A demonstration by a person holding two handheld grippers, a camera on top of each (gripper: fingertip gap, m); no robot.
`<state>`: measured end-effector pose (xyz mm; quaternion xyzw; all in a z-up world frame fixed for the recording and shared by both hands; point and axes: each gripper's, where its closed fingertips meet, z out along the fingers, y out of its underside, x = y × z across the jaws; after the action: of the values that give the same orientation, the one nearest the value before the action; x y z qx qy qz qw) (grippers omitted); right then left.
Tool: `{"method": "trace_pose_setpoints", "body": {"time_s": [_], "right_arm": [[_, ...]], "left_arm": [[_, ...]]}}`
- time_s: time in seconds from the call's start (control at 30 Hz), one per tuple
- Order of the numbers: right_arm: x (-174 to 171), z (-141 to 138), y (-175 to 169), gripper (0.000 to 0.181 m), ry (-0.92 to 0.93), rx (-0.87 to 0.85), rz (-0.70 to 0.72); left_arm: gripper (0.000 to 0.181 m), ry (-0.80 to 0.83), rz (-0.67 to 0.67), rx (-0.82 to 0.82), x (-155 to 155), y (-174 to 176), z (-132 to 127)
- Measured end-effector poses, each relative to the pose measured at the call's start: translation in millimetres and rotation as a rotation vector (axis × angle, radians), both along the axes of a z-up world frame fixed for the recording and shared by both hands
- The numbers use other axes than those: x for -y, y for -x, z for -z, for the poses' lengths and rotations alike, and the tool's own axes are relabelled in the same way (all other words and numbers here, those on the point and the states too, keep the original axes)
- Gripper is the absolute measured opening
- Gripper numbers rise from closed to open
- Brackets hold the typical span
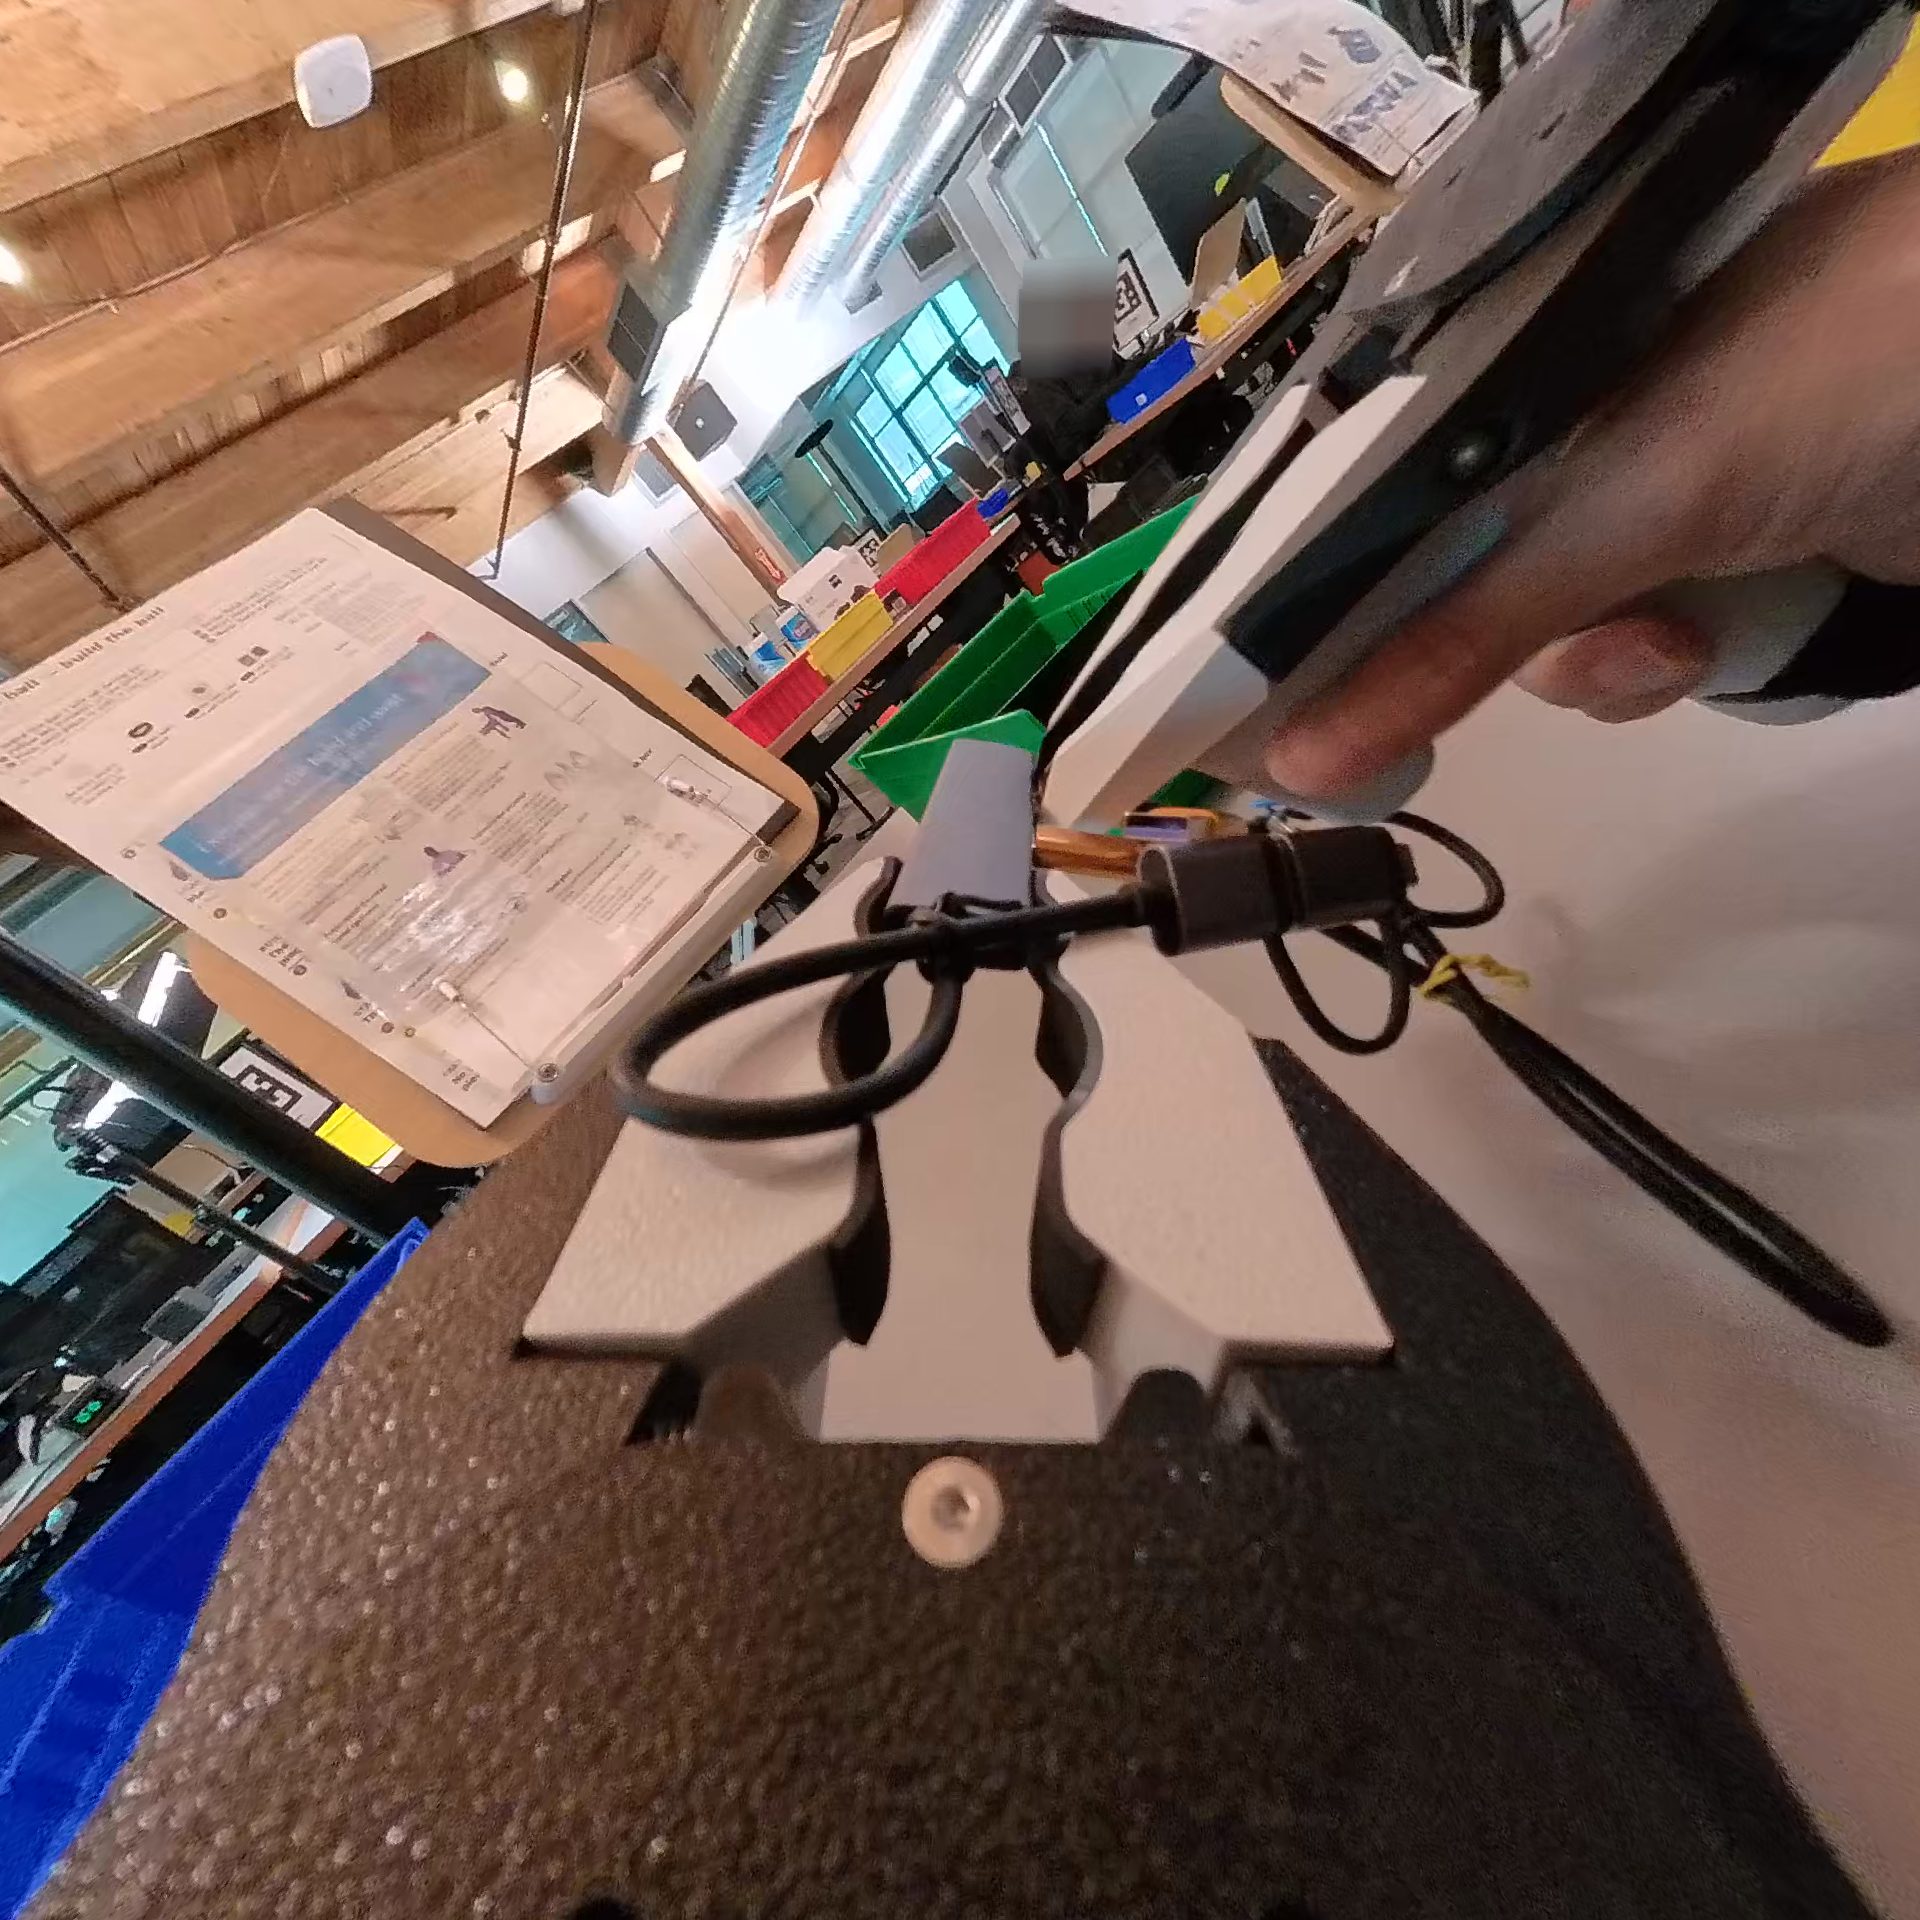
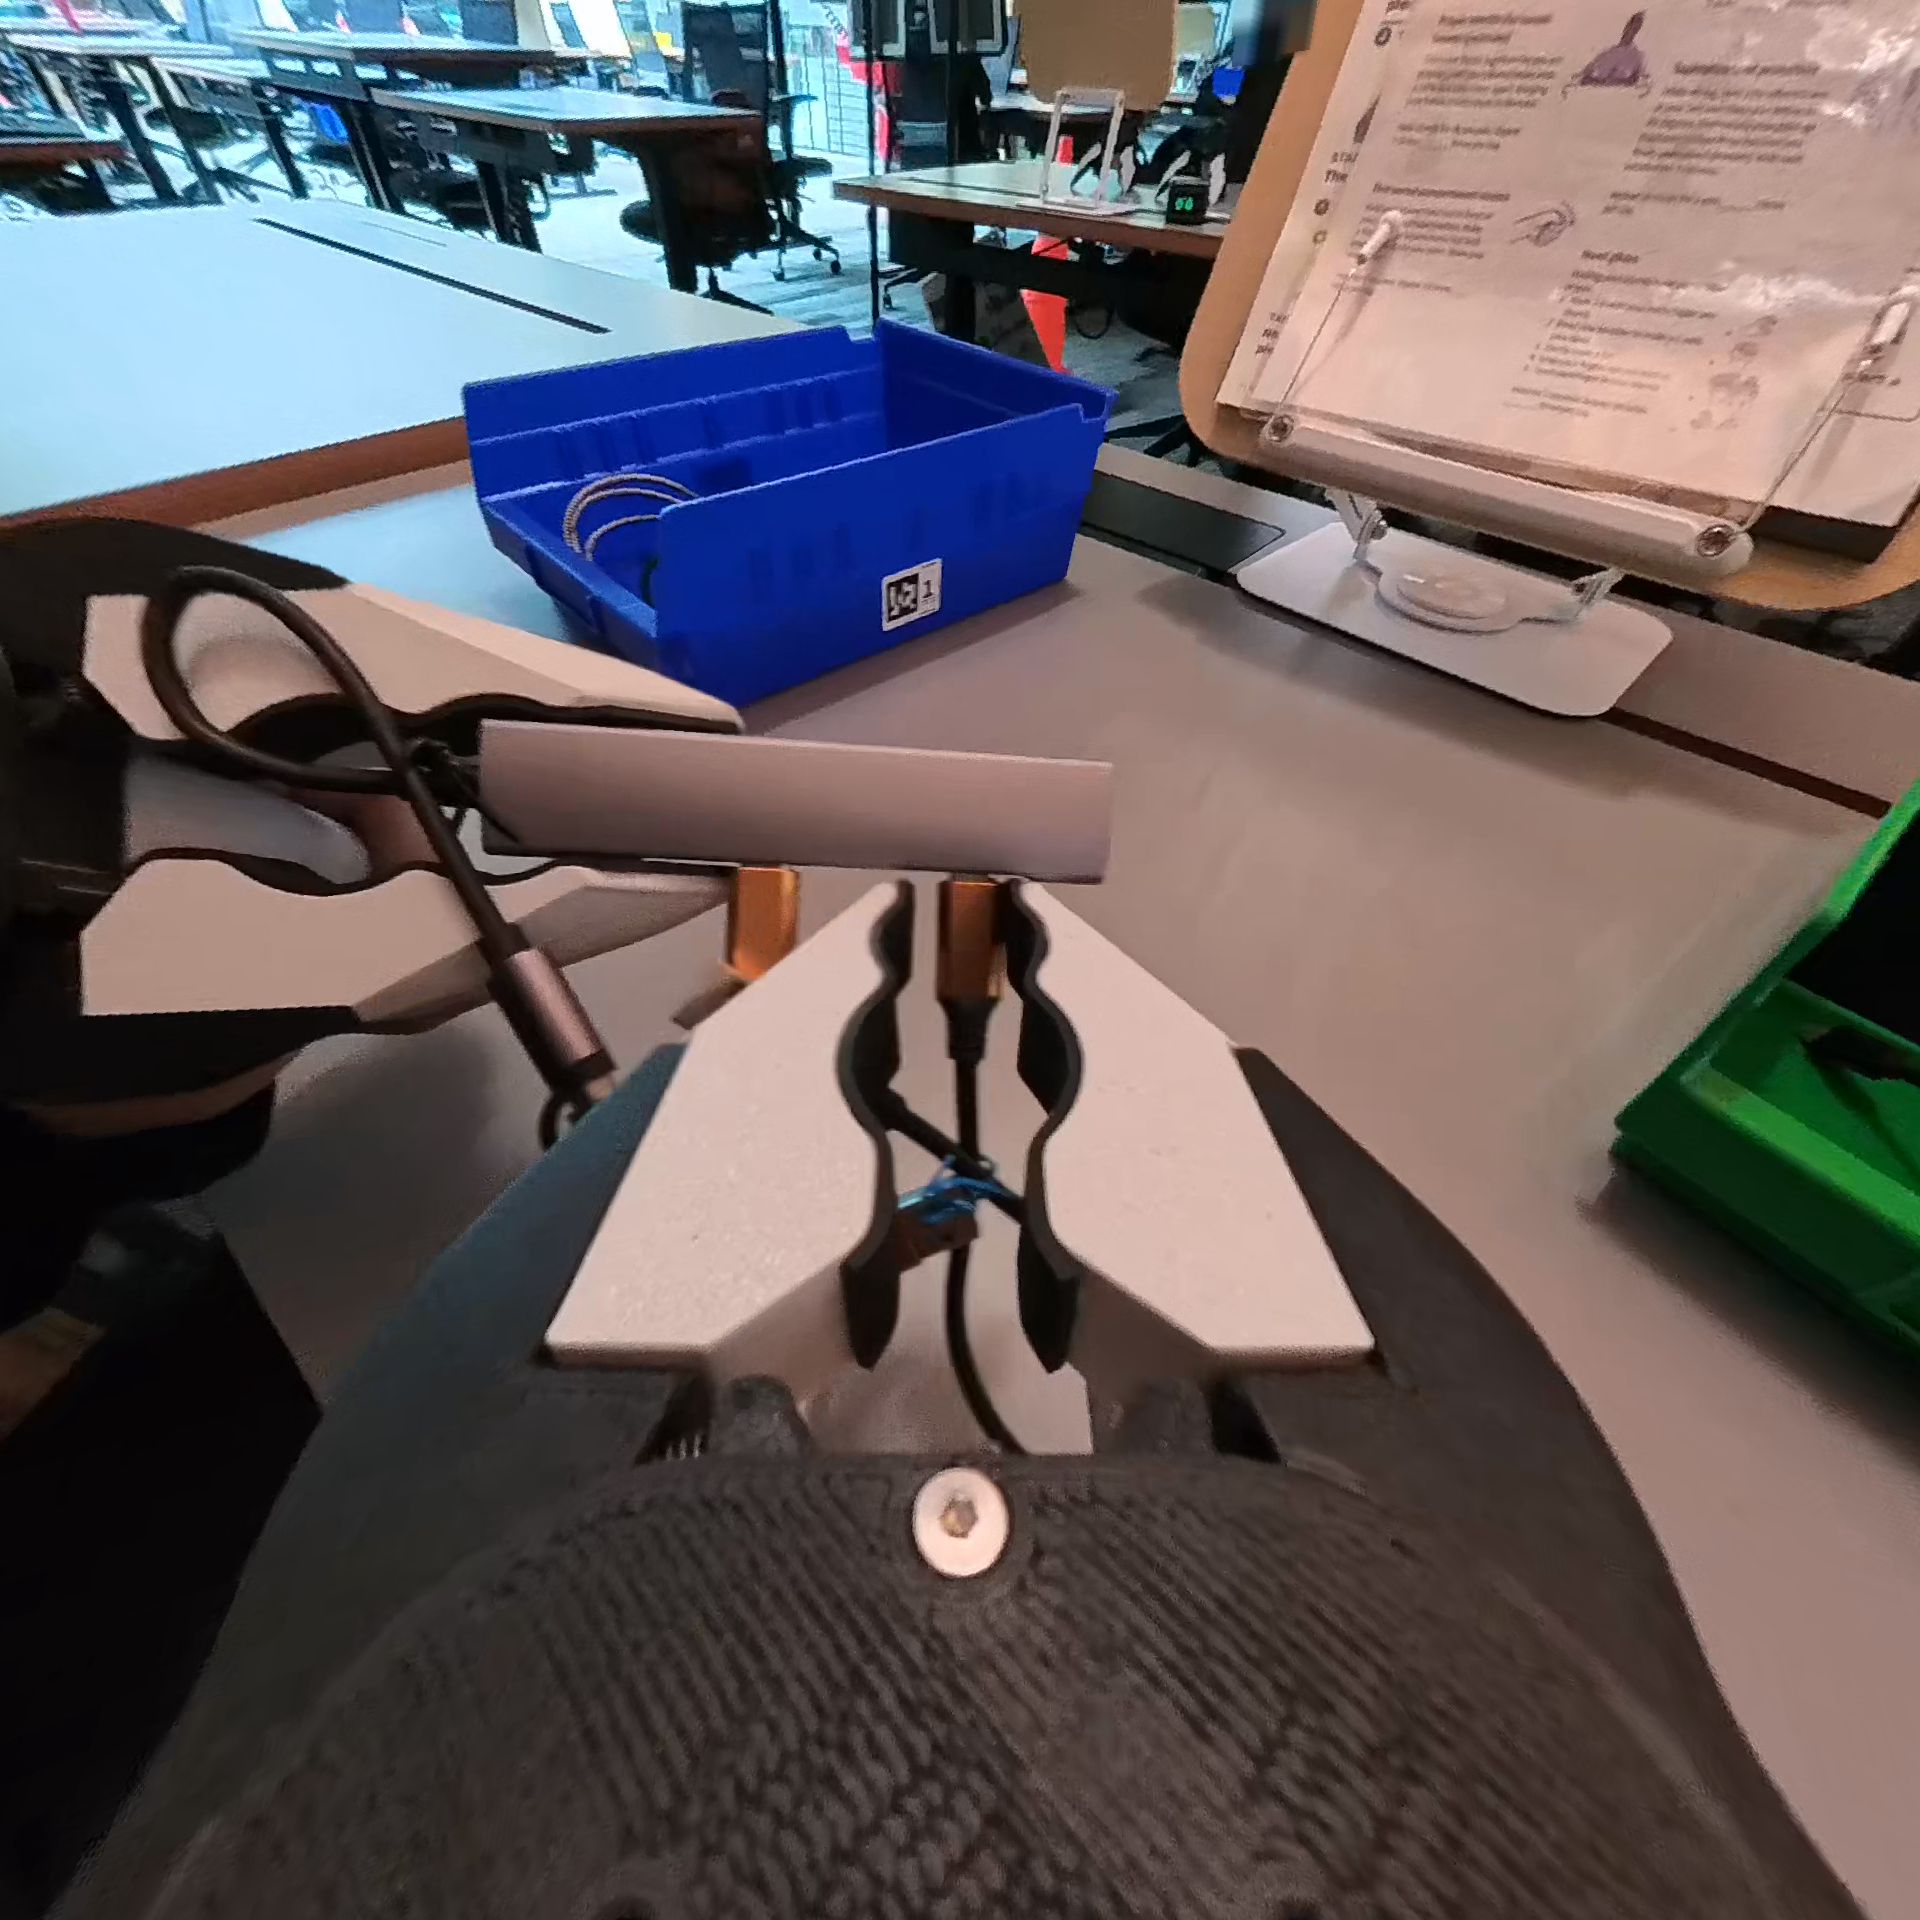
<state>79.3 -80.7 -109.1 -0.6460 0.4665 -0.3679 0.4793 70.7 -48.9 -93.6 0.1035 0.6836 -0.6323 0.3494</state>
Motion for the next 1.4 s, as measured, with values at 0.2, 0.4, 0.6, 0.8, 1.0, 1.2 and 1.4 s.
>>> {"method": "trace_pose_setpoints", "body": {"time_s": [0.2,0.4,0.6,0.8,1.0,1.2,1.4], "right_arm": [[0,4,-2,0.012,0.019,-0.050,-0.012],[3,7,2,0.012,0.120,-0.094,-0.013],[6,13,2,0.012,0.074,-0.131,0.000],[6,7,8,0.013,0.045,-0.147,-0.033],[15,52,21,0.011,0.270,-0.217,0.023],[92,-70,25,0.011,0.211,0.076,0.172],[186,-101,-16,0.011,0.388,0.087,0.236]], "left_arm": [[0.023,-0.015,-0.035,0.071,-4,-3,1],[0.023,-0.033,-0.030,0.048,-3,-5,3],[0.023,-0.062,-0.076,0.076,-1,-6,9],[0.023,-0.055,-0.069,0.080,1,1,3],[0.023,0.178,-0.333,-0.092,-81,-89,-36],[0.023,0.227,-0.275,-0.159,-99,-91,-53],[0.023,0.144,-0.229,-0.136,-76,-79,-41]]}}
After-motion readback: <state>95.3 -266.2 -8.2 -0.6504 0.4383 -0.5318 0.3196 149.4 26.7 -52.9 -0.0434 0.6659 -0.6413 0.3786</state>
